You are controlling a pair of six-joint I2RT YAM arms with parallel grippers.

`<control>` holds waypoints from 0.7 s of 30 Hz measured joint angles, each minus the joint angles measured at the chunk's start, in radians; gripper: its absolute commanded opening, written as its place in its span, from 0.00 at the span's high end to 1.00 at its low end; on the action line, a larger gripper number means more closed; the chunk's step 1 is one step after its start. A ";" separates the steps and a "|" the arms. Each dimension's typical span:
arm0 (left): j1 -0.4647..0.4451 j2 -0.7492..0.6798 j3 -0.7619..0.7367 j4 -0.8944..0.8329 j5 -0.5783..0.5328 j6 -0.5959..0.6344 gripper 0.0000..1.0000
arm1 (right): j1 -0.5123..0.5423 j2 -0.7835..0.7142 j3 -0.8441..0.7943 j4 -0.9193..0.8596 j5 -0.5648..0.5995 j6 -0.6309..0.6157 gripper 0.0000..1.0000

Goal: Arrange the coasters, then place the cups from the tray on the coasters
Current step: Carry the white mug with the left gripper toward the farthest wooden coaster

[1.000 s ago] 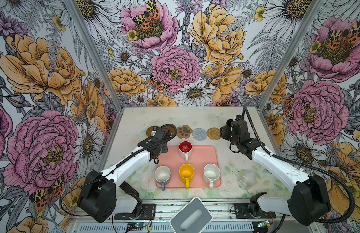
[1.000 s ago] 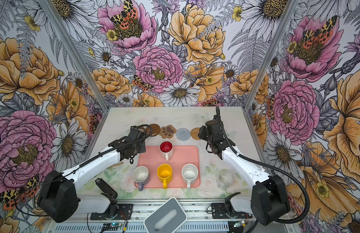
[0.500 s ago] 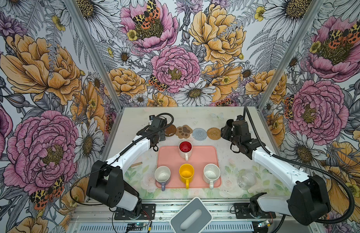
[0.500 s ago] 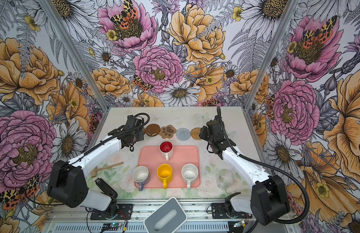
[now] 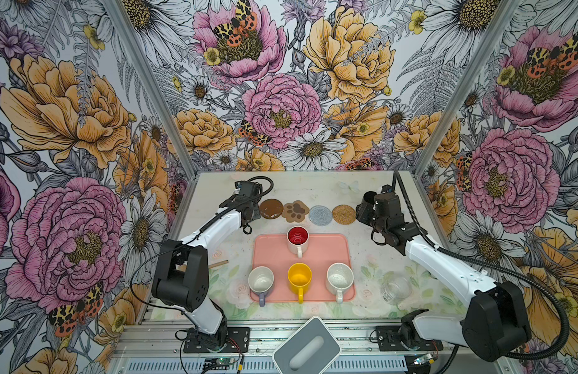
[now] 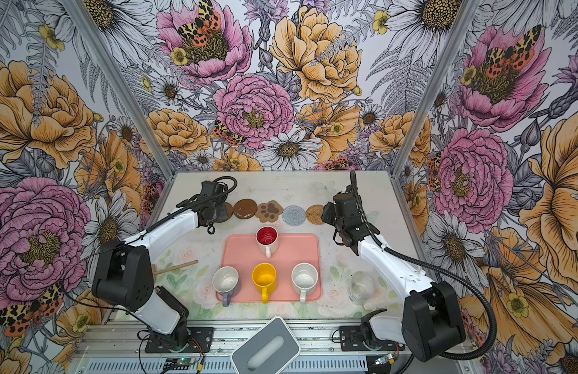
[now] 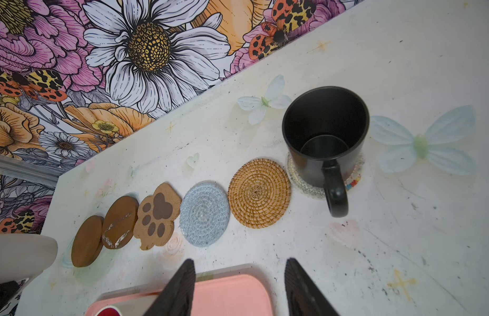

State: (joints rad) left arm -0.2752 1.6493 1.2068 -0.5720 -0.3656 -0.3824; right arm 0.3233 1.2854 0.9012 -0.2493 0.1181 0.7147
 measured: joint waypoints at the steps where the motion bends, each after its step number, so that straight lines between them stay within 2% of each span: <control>1: 0.002 0.009 0.005 0.001 0.000 0.002 1.00 | -0.001 0.000 -0.002 0.000 0.000 0.000 0.45; 21: 0.037 0.122 0.054 0.031 0.048 0.020 1.00 | -0.005 0.000 -0.010 0.000 -0.001 0.000 0.45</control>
State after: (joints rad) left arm -0.2379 1.7718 1.2606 -0.5411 -0.3172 -0.3626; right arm 0.3187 1.2858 0.8909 -0.2497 0.1173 0.7151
